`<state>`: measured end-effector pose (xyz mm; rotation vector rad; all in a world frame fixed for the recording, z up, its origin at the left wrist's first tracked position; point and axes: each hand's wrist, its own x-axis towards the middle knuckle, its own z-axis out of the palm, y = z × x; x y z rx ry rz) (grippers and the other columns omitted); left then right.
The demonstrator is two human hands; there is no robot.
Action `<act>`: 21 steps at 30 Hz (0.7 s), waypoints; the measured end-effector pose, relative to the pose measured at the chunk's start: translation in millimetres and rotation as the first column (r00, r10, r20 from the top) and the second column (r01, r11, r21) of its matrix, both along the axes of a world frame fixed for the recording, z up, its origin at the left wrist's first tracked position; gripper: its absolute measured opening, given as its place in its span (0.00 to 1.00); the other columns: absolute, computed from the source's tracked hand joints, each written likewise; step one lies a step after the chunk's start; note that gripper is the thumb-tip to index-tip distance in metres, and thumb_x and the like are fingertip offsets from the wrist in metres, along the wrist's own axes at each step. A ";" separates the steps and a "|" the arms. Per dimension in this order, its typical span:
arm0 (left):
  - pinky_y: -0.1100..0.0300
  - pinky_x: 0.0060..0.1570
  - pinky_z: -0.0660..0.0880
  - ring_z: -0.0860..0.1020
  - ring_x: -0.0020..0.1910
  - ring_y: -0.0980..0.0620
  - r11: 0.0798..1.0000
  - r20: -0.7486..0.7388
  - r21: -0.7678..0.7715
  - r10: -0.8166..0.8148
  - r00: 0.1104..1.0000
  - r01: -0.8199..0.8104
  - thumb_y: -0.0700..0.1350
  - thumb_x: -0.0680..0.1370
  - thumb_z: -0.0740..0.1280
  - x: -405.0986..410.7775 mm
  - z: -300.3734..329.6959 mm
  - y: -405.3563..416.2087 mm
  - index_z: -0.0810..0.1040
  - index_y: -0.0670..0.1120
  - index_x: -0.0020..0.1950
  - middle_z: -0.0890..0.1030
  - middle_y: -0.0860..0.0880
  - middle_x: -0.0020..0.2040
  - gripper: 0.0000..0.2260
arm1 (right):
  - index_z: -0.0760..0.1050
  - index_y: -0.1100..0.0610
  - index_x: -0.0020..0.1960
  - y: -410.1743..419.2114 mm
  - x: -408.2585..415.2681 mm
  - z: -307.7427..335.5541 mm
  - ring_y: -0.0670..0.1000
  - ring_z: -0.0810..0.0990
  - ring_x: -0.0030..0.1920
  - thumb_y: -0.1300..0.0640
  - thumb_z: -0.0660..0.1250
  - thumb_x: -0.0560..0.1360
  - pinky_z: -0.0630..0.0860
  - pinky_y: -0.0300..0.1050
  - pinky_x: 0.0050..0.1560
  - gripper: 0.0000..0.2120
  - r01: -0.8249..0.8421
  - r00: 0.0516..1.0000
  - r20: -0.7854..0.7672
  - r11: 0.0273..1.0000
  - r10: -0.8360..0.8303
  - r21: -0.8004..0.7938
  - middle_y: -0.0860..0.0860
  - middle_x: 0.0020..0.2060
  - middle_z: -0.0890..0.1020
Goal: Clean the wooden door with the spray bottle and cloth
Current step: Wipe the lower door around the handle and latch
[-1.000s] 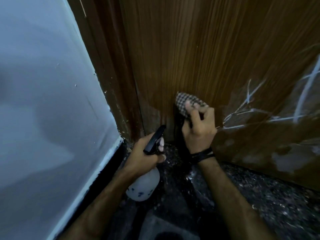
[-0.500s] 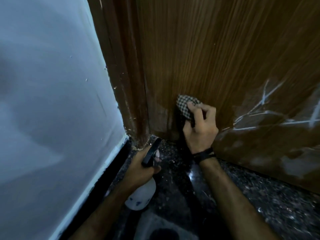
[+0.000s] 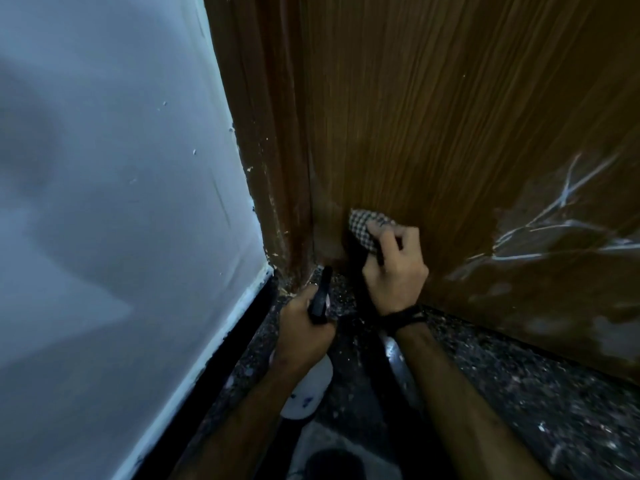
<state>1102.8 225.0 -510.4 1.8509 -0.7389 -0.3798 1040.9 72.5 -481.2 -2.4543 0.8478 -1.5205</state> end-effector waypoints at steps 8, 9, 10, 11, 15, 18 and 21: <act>0.71 0.38 0.71 0.79 0.37 0.62 0.992 0.014 -0.071 0.108 0.994 -0.107 0.39 0.67 0.64 -5.3 12.6 2.4 0.77 0.48 0.41 0.80 0.54 0.33 0.06 | 0.73 0.56 0.56 15.2 43.8 -4.2 0.55 0.74 0.43 0.68 0.74 0.65 0.73 0.45 0.30 0.23 -0.058 0.973 -0.226 0.995 0.038 -0.086 0.56 0.47 0.72; 0.75 0.40 0.70 0.78 0.38 0.67 0.988 0.020 -0.095 0.121 0.992 -0.119 0.38 0.68 0.65 -7.7 9.1 6.5 0.77 0.50 0.42 0.80 0.57 0.34 0.09 | 0.72 0.55 0.54 20.1 37.4 -29.7 0.56 0.76 0.42 0.68 0.77 0.60 0.75 0.46 0.31 0.27 -0.070 0.948 -0.313 0.996 0.052 -0.048 0.56 0.48 0.73; 0.77 0.41 0.69 0.78 0.39 0.69 0.985 0.065 -0.113 0.141 0.988 -0.133 0.37 0.68 0.65 -8.5 8.6 7.0 0.77 0.52 0.43 0.81 0.60 0.35 0.11 | 0.73 0.56 0.52 20.8 30.7 -47.4 0.56 0.77 0.41 0.68 0.79 0.55 0.75 0.45 0.30 0.29 -0.072 0.926 -0.371 0.997 0.062 -0.012 0.55 0.49 0.72; 0.77 0.41 0.69 0.78 0.39 0.69 0.984 0.098 -0.123 0.141 0.985 -0.129 0.36 0.67 0.64 -9.5 9.2 6.5 0.76 0.54 0.43 0.81 0.63 0.36 0.12 | 0.75 0.56 0.50 19.8 24.7 -57.1 0.56 0.77 0.40 0.68 0.80 0.52 0.72 0.43 0.28 0.29 -0.060 0.918 -0.392 0.998 0.061 0.015 0.53 0.48 0.70; 0.77 0.39 0.68 0.79 0.39 0.68 0.990 0.094 -0.135 0.049 0.994 -0.036 0.40 0.68 0.64 -11.8 21.1 -0.1 0.77 0.58 0.46 0.81 0.67 0.38 0.14 | 0.77 0.58 0.51 9.8 34.7 -10.7 0.52 0.72 0.40 0.71 0.75 0.64 0.70 0.44 0.28 0.19 -0.024 0.991 -0.130 0.999 0.021 -0.023 0.51 0.45 0.67; 0.74 0.37 0.69 0.78 0.36 0.66 0.989 0.127 -0.140 0.067 0.990 -0.049 0.40 0.67 0.63 -9.2 18.0 -1.6 0.76 0.58 0.42 0.81 0.65 0.36 0.12 | 0.79 0.57 0.56 6.4 57.2 42.9 0.50 0.72 0.41 0.68 0.70 0.72 0.70 0.41 0.30 0.14 -0.001 0.994 0.107 0.991 0.016 -0.134 0.51 0.45 0.69; 0.73 0.37 0.69 0.78 0.36 0.65 0.987 0.091 -0.145 0.078 0.993 -0.064 0.39 0.67 0.63 -9.2 13.7 0.9 0.75 0.57 0.39 0.80 0.64 0.35 0.11 | 0.75 0.55 0.59 11.5 70.5 37.1 0.50 0.71 0.42 0.68 0.70 0.71 0.70 0.42 0.29 0.19 -0.029 0.995 0.088 0.989 0.043 -0.146 0.51 0.47 0.68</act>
